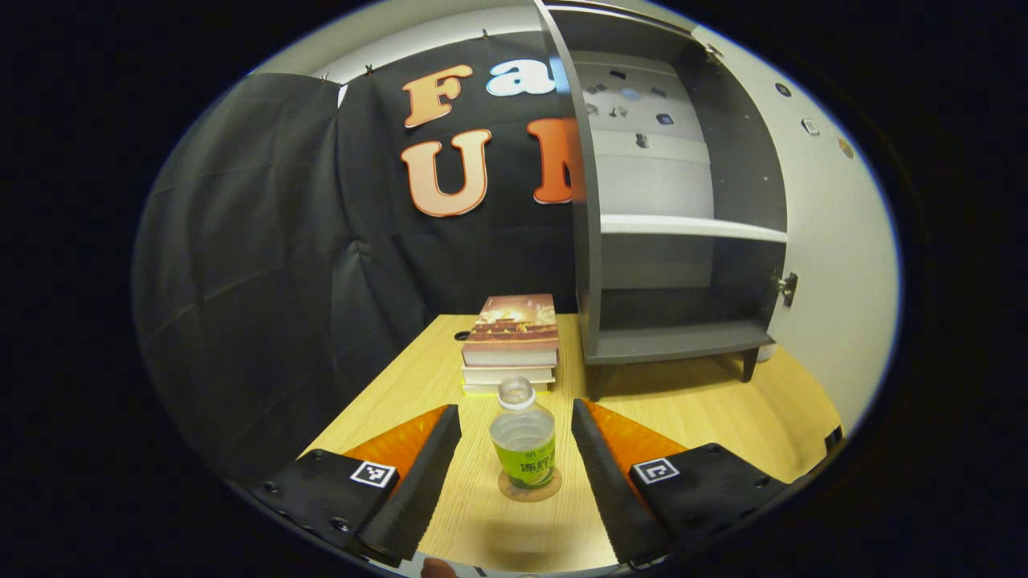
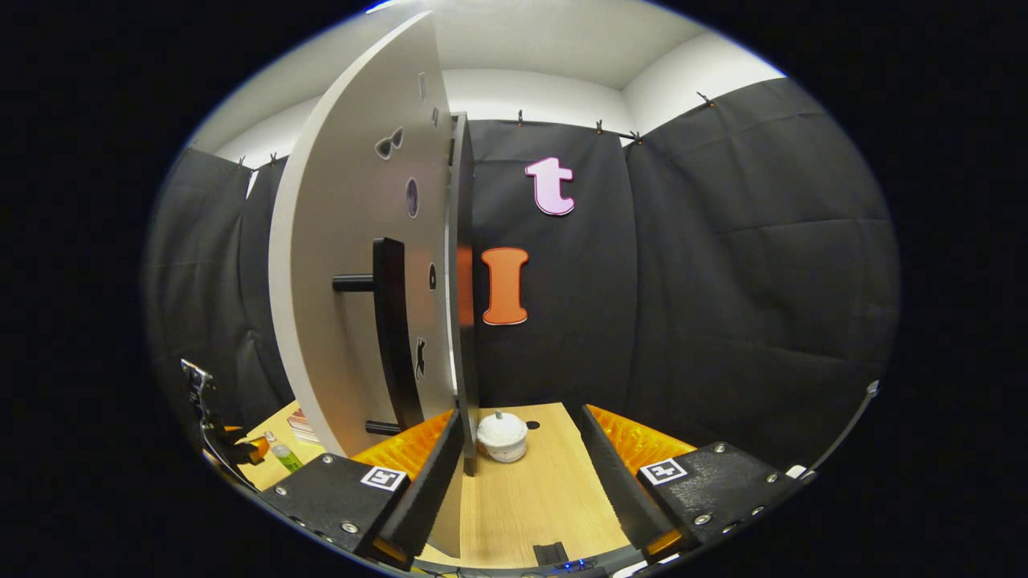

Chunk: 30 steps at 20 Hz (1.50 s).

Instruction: Open the cabinet door with the right hand, grasp the bottle in the cabinet with the left hand and place it on the coaster, then close the cabinet door with the right hand.

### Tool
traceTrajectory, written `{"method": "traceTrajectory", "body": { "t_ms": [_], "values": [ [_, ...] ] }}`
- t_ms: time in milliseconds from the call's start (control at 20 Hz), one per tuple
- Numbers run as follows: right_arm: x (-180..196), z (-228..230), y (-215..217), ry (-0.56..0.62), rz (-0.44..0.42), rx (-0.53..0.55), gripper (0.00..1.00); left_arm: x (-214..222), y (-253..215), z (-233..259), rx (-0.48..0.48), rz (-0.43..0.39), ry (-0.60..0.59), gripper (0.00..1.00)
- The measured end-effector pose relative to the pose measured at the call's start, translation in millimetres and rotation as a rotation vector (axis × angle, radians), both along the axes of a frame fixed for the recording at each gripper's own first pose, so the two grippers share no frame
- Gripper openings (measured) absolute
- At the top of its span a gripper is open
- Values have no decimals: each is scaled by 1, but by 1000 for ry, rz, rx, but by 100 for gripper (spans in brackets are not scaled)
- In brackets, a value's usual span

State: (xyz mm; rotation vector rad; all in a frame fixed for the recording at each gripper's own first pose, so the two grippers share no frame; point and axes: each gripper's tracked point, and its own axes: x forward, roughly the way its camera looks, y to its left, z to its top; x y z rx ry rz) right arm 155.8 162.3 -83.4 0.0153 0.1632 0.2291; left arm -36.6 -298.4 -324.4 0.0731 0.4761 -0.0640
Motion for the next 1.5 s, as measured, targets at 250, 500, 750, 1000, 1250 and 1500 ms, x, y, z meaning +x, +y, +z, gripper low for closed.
{"method": "traceTrajectory", "body": {
  "t_ms": [250,500,750,1000,1250,1500],
  "values": [
    [1,0,5,0,3,2,89,-2,-5,67,-60,-25,-67,97],
    [-6,1,11,-2,-2,7,89,9,6,155,-82,-30,-183,98],
    [-11,1,30,-1,7,6,89,22,20,218,-86,-32,-267,97],
    [-21,0,58,7,8,23,89,40,49,261,-111,-11,-318,99],
    [-31,3,89,13,-6,35,89,46,84,288,-110,-8,-357,97],
    [-35,2,129,19,8,48,89,62,109,302,-119,-22,-374,96]
  ]
}}
